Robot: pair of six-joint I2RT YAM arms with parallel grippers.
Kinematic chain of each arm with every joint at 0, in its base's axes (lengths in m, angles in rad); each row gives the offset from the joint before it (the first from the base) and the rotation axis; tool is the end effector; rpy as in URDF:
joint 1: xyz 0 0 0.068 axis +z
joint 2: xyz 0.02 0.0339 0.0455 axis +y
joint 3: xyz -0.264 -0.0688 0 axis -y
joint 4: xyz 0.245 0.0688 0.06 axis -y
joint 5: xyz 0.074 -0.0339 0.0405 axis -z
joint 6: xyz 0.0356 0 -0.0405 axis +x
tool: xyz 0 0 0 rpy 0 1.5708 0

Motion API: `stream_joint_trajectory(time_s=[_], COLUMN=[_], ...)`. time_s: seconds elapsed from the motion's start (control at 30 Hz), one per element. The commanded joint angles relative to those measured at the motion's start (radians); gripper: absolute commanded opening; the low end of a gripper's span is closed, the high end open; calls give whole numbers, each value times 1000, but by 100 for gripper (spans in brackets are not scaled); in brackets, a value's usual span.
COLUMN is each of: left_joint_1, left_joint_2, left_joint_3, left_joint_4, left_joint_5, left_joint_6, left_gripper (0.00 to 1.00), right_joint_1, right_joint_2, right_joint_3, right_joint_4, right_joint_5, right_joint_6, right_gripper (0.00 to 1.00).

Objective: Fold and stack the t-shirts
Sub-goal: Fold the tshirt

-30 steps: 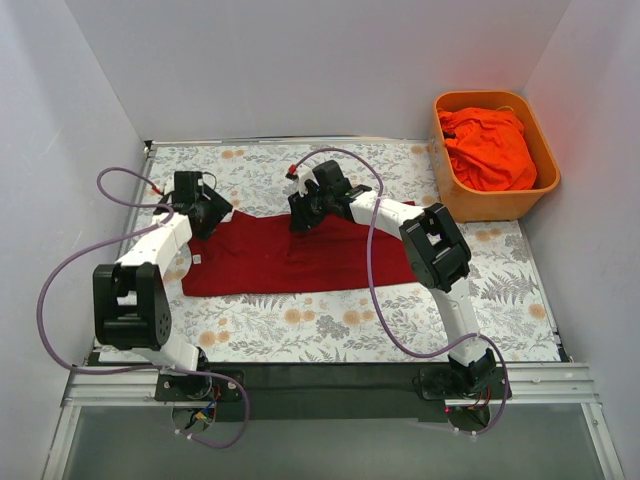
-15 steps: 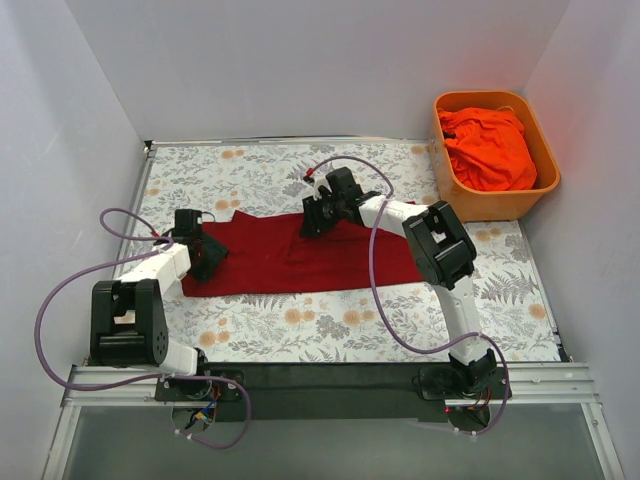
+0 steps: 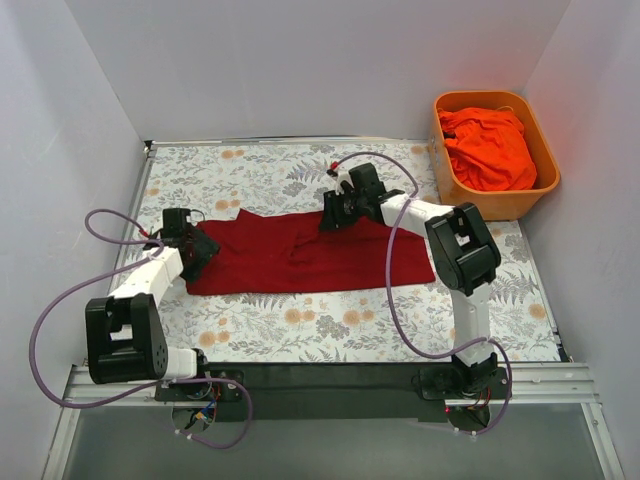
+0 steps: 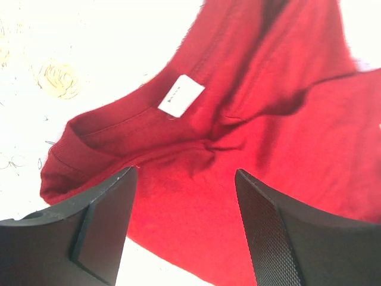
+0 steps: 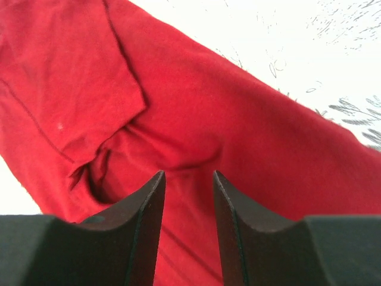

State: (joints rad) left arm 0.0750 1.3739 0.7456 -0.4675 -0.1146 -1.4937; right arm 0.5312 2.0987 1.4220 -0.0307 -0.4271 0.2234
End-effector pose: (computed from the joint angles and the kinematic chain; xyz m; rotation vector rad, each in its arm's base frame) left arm 0.2508 0.0229 0.1797 -1.9277 1.8788 -0.3072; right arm 0.3912 0.2470 0.1658 -0.5911 2.2818 0.8709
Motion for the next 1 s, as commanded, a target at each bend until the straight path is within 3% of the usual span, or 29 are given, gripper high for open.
stream_joint_trajectory(time_s=[0.0,0.13,0.23,0.4,0.73,0.97], left_joint_1=[5,5,6,5,5,63], left_joint_2=[-65,-56,-13,125,391,453], left_joint_3=[52,83,127,228,342,351], left_joint_4=[-3,6,16,47,70,35], left_joint_5=[4,10,-5,-25,-56,-123], left_joint_6=[39,55,61,64,47,32], left_gripper=[63,63,63,61,50,42], right_joint_1=[-4,-4,-22,-135,-316,-408], right_joint_2=[-112,-144,-177,-238,-276,-278], right_joint_3=[-17,-44,-84,-170,-316,-399], right_joint_4=[-9,-24,-51,-55,-63,-112], right_joint_5=[31,43,134,229,323,387], right_joint_6=[-32,-45,-55,-6,8,48], right_gripper=[39,38,38,37,37,36])
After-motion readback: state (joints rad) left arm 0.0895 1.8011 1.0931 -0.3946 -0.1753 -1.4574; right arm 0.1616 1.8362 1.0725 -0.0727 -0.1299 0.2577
